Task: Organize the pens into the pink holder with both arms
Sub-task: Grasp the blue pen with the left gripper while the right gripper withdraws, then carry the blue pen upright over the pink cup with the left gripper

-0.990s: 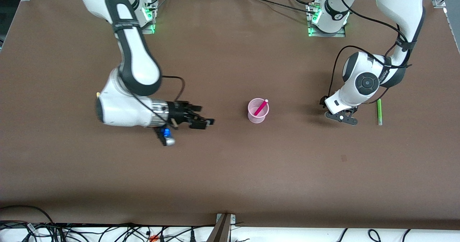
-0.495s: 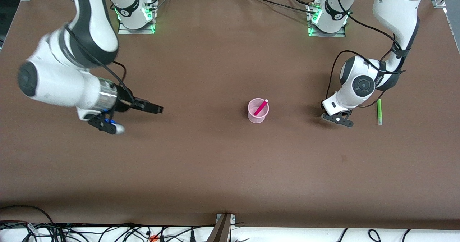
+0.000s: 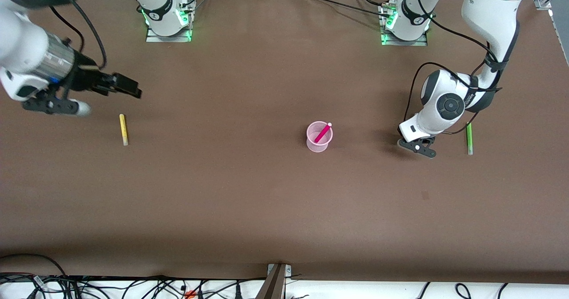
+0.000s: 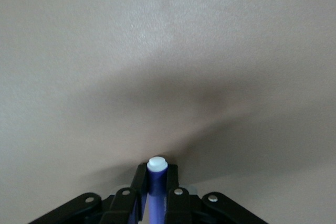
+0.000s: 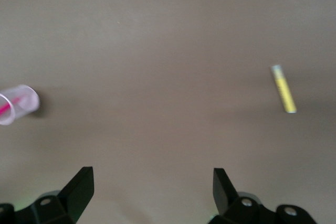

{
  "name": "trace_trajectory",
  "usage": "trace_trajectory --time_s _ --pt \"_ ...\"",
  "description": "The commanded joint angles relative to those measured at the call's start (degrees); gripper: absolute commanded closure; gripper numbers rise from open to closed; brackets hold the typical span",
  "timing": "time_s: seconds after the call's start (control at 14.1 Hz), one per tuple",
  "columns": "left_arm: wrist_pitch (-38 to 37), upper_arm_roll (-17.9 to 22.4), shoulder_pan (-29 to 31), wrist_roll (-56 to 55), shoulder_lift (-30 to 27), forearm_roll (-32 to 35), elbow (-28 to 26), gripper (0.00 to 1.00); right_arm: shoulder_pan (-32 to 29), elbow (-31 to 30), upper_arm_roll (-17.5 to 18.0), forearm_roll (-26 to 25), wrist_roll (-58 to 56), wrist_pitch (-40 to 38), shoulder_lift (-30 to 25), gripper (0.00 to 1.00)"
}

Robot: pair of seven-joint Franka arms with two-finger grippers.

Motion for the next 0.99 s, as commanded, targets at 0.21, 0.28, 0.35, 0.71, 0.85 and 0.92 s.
trace_trajectory --time_s 0.21,0.28,0.35,0.71,0.85,0.92 --pt "-23.61 -2.94 0.00 9.57 -1.57 0.78 14.67 1.00 -17.94 -1.74 11.34 -7.03 -15.15 -4.55 -5.83 0.00" --pt "-26.96 -4.69 0.26 9.75 -1.57 0.69 17.22 1.00 -23.57 -1.74 15.82 -7.81 -15.68 -4.55 -5.83 0.00" --pt "-29.87 -6.80 0.44 9.93 -1.57 0.25 19.42 1.00 -27.63 -2.09 19.70 -9.13 -16.39 -4.47 -6.00 0.00" --pt "-43.67 -11.57 -0.43 29.57 -1.04 -14.06 32.86 1.00 -30.40 -8.23 23.69 -9.75 -15.69 -0.18 -9.16 0.00" --pt "-45.01 -11.65 -1.05 32.33 -1.04 -22.82 35.69 1.00 -30.40 -7.81 23.95 -10.89 -15.69 0.54 -8.73 0.00" --pt "-44.93 -11.83 -1.23 32.60 -0.61 -27.83 36.75 1.00 -30.40 -7.54 23.95 -11.33 -15.78 0.72 -8.64 0.00"
